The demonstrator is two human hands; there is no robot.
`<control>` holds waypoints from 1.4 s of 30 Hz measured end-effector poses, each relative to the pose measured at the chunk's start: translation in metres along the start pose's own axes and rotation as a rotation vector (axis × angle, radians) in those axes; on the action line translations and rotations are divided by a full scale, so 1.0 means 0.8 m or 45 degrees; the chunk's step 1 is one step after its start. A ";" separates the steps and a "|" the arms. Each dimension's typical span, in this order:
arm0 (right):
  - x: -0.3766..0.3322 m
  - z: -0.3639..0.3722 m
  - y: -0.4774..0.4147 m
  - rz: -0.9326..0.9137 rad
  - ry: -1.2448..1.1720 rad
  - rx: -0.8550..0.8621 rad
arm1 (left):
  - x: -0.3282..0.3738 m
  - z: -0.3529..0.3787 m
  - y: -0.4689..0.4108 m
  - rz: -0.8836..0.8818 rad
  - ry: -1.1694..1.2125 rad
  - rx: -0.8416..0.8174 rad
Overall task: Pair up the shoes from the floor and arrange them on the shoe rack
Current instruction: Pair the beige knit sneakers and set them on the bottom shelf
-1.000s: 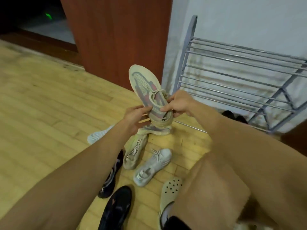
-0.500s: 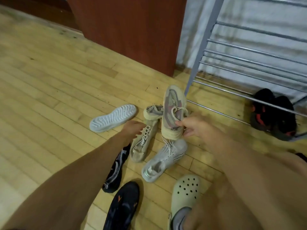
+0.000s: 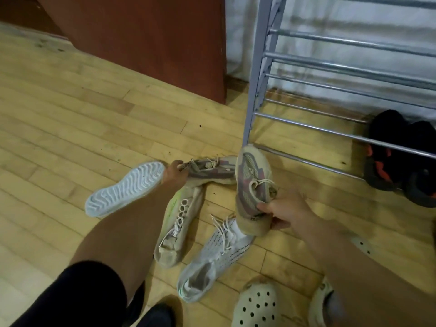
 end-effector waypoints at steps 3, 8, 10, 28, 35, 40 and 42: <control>0.006 -0.004 -0.003 0.005 -0.053 -0.044 | -0.004 0.001 -0.015 -0.100 0.103 0.091; 0.011 -0.010 0.013 0.021 -0.106 -0.059 | -0.001 0.009 0.019 -0.427 0.183 -0.315; 0.009 -0.010 0.025 0.040 -0.159 -0.049 | 0.010 0.017 0.047 -0.434 0.216 -0.414; 0.062 -0.138 0.101 0.144 -0.241 0.238 | 0.074 0.091 0.179 -0.312 0.694 -0.601; 0.063 -0.158 0.016 0.131 -0.410 0.271 | 0.139 0.174 0.131 -0.328 0.856 -0.623; 0.059 -0.178 -0.069 0.076 -0.268 0.402 | 0.172 0.224 0.073 -0.366 0.944 -0.566; 0.057 -0.185 -0.107 0.046 -0.240 0.439 | 0.181 0.237 0.049 -0.352 0.961 -0.553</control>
Point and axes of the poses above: each hand's wrist, its own y-axis away from the middle knuckle, its own z-axis out of the palm, x = y × z, the point moved 1 cm from there along -y, towards the middle knuckle, and after that the axes turned 10 degrees about y, right-handed, at the moved point
